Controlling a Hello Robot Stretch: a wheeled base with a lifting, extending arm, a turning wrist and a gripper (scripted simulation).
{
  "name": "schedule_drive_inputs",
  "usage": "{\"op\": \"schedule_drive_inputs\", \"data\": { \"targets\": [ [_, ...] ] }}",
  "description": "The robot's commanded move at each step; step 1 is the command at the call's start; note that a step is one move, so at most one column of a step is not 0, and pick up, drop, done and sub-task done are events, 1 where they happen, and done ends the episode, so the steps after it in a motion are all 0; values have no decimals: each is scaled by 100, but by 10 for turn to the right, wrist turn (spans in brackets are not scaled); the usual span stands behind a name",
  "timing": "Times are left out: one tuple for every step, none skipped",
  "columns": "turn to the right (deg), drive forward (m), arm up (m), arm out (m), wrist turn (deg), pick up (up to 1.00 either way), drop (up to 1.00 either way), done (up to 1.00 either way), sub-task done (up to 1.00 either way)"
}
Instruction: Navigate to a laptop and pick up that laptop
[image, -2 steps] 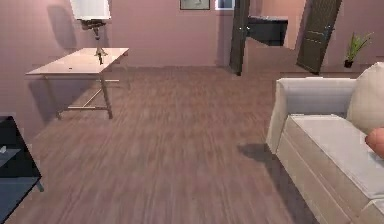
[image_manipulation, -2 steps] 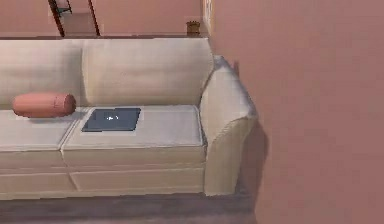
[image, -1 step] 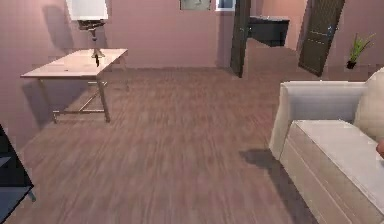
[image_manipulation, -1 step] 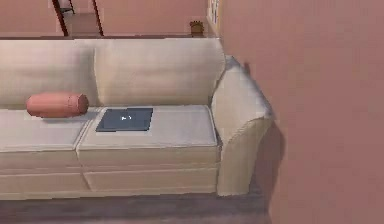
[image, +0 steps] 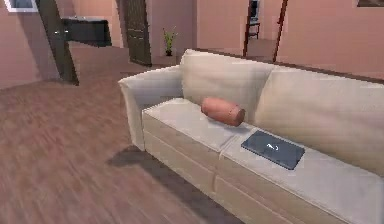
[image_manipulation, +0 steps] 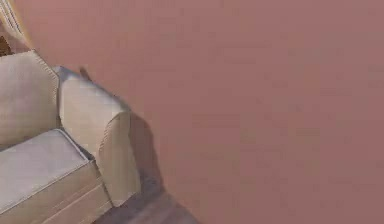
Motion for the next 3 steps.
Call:
{"op": "schedule_drive_inputs", "data": {
  "targets": [
    [390,0,0,0,0,0,0,0,0],
    [0,35,0,0,0,0,0,0,0],
    [-450,0,0,0,0,0,0,0,0]
  ]
}}
